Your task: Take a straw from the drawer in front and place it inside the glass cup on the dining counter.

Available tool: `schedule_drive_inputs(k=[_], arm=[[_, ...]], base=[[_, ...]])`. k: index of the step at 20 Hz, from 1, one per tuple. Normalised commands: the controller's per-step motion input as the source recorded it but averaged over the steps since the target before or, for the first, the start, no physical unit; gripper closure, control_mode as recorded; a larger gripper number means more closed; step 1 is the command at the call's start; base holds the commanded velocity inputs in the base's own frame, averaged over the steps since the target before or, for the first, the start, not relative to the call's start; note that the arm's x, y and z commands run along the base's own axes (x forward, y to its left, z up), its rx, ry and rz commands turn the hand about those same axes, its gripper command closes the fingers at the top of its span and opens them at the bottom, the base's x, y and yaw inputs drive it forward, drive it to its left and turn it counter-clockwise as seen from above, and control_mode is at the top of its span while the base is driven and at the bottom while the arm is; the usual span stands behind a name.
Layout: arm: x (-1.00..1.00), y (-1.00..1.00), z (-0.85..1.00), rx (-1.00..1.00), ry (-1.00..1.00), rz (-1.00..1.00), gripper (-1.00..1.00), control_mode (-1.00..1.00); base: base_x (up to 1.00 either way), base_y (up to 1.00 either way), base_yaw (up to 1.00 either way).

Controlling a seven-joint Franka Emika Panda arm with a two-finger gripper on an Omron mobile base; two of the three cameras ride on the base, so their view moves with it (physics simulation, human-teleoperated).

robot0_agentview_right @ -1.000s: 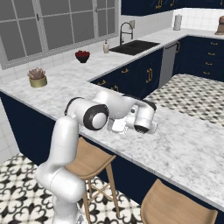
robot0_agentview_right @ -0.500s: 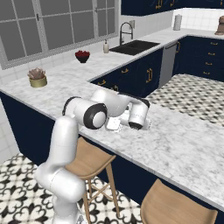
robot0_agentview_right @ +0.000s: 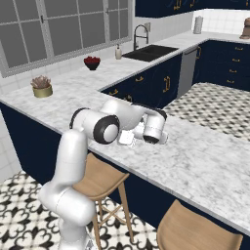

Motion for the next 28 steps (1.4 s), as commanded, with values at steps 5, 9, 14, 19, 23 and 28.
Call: schedule_drive_inputs(k=[5, 9, 14, 19, 23, 28], arm=[[0.00, 0.00, 0.01, 0.00, -0.12, 0.00, -1.00, -1.00], [-0.06, -0.10, 0.42, 0.01, -0.14, 0.00, -1.00, -1.00], [-0.38, -0.06, 0.94, 0.00, -0.10, 0.00, -1.00, -1.00], [-0.94, 0.13, 1.00, -0.22, -0.18, 0.00, -1.00, -1.00], [-1.00, 0.52, 1.00, -0.57, -0.15, 0.00, -1.00, -1.00], [-1.00, 0.77, 0.50, -0.81, -0.16, 0.00, -1.00, -1.00]], base=[[0.00, 0.00, 0.00], [0.00, 0.00, 0.00], [0.00, 0.00, 0.00], [0.00, 0.00, 0.00], [0.00, 0.00, 0.00], [0.00, 0.00, 0.00]])
